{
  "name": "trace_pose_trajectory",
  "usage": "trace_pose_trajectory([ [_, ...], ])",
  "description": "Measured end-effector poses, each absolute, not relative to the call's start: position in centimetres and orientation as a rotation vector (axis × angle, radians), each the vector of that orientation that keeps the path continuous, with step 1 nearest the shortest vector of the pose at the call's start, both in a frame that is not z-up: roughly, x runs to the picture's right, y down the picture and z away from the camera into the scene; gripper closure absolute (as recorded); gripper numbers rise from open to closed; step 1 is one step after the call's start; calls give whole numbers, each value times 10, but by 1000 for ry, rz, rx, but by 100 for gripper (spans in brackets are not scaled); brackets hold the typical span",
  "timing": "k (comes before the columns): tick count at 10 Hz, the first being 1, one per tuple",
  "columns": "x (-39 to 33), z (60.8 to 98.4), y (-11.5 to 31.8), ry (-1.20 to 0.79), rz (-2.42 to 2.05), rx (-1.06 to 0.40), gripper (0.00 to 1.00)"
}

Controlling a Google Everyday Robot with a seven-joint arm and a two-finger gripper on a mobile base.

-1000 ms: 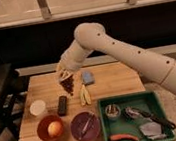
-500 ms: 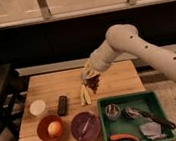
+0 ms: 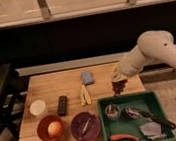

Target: Place grapes in tray

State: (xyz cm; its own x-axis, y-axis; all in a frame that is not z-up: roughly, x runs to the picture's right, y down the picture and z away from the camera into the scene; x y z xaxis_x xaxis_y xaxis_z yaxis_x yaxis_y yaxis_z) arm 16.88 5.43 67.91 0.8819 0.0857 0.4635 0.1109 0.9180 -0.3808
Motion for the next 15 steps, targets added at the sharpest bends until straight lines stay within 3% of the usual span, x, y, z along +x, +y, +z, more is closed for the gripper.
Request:
trace_pose_trajectory([
  [3,238,673,91,-394,143,-438,98],
  [4,262,670,106,-359,199,-449,92],
  [7,333,658,160,-261,385,-477,60],
  [10,353,657,168,-272,398,-468,31],
  [15,288,665,139,-371,285,-437,27],
])
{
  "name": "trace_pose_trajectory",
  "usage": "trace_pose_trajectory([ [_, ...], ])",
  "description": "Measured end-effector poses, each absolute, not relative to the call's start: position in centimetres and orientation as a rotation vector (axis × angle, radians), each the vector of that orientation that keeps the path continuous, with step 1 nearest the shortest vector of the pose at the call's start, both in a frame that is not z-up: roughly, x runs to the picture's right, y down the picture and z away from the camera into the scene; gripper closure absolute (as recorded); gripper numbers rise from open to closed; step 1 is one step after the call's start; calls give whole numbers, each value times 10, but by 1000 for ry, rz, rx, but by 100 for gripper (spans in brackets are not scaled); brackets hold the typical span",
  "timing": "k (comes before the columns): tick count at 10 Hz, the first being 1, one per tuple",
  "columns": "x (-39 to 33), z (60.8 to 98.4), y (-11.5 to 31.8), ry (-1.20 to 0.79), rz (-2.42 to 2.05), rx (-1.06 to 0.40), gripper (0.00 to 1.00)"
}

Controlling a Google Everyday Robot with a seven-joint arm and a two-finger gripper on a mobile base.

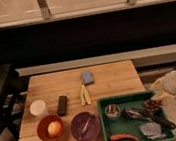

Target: Place grapes in tray

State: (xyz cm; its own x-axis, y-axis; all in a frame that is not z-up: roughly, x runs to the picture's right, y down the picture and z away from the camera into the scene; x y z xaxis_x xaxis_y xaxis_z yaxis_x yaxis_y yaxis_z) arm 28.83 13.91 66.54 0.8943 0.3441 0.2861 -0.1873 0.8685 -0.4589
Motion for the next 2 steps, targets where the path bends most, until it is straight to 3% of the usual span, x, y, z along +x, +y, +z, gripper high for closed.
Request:
trace_pose_trajectory([
  [2,242,666,128,-423,229,-431,27],
])
